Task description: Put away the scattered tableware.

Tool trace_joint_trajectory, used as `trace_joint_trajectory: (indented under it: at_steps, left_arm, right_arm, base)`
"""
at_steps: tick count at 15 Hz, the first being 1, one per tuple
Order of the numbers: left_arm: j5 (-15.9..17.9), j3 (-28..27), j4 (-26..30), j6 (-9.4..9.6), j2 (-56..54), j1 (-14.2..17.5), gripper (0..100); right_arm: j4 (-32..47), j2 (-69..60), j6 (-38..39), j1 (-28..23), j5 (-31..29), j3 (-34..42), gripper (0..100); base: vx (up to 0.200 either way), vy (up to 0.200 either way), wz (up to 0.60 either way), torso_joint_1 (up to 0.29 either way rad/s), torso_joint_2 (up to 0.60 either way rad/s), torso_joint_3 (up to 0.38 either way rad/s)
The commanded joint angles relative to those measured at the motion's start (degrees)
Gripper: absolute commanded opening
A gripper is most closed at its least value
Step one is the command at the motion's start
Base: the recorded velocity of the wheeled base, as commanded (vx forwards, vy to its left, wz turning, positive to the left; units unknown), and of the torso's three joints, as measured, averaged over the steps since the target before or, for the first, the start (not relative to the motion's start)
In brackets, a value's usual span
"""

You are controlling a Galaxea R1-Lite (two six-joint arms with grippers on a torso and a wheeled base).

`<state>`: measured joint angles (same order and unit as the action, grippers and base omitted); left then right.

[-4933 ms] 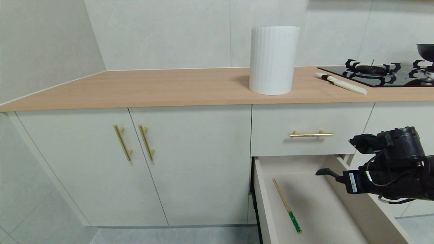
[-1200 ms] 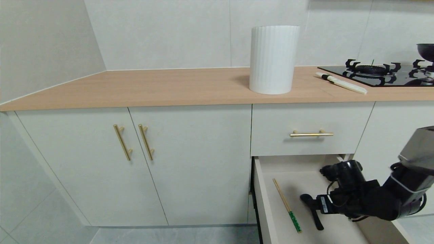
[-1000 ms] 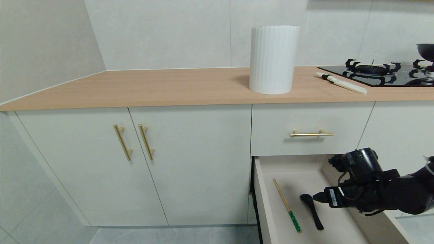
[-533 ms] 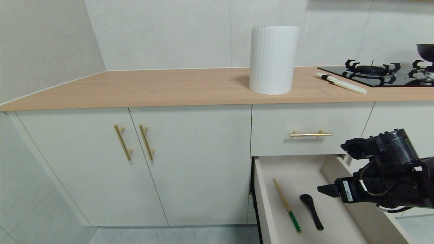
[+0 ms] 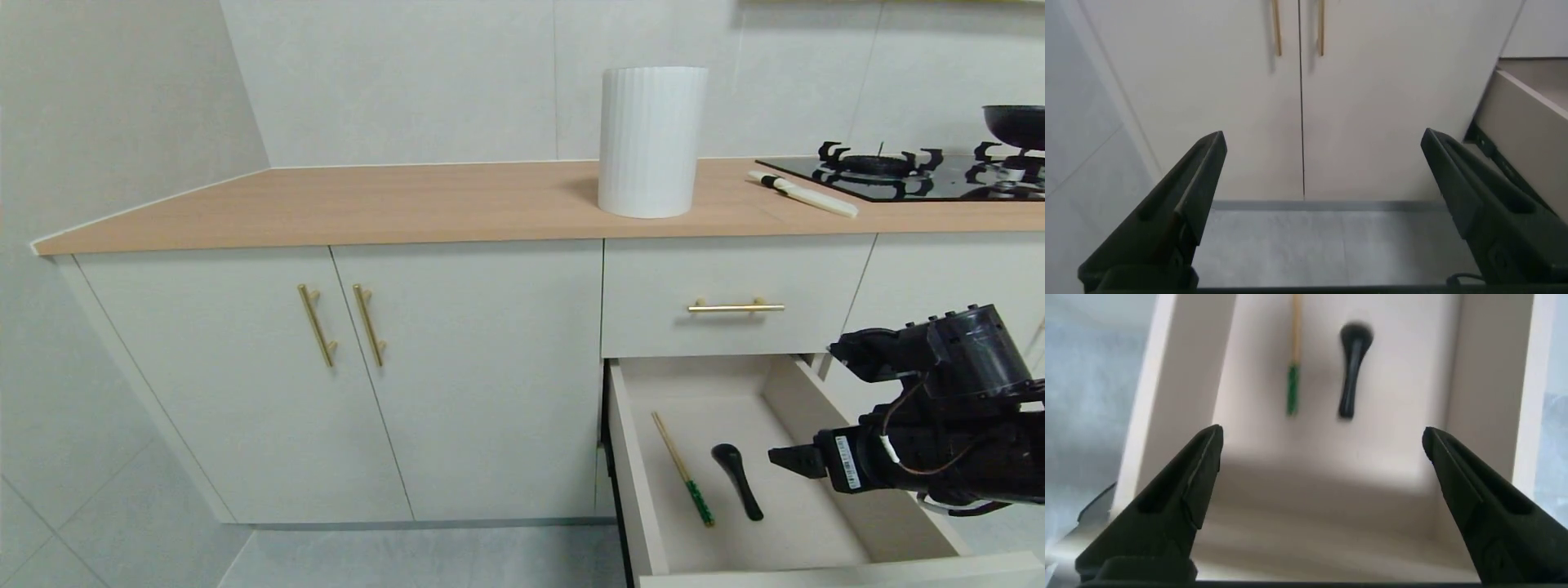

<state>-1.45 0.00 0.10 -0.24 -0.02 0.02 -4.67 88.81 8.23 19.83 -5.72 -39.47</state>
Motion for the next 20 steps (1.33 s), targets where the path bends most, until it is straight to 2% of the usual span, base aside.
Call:
trace_joint_trajectory:
  at_steps: [1,4,9,14,16,20]
  left_arm:
    - [-0.04,0.0,-0.01,-0.02,0.02,-0.02,100]
    - [-0.04,0.0,-0.01,-0.02,0.02,-0.02,100]
    - [-0.04,0.0,-0.01,-0.02,0.02,-0.02,100]
    - [-0.04,0.0,-0.01,-0.02,0.02,0.06,100]
    - [-0.04,0.0,-0.01,-0.02,0.02,-0.02,100]
    - [-0.04,0.0,-0.01,-0.02,0.02,0.06,100]
  right_arm:
    - [-0.08,-0.13,-0.05,0.03,0.0,0.1,100]
    - [1.33,-0.39,-0.41,0.64,0.0,0.01,100]
    - [3.35,-1.36,-0.76,2.49,0.09,0.8,100]
    - [7.83,-2.94,-6.21,7.15,1.5,4.93,100]
    - [7.66,-0.04,-7.26,8.47,5.81,6.25,100]
    - [6.69,7.78,-7.09,8.55,6.33,5.81,100]
  base:
    - [-0.2,0.0,0.0,0.007,0.0,0.002]
    - [-0.2,0.0,0.0,0.001,0.0,-0.001]
    - [0.0,0.0,0.0,0.0,0.0,0.0]
    - [0.0,0.0,0.0,0.0,0.0,0.0]
    - [0.0,0.0,0.0,0.0,0.0,0.0]
    - [0.0,0.0,0.0,0.0,0.0,0.0]
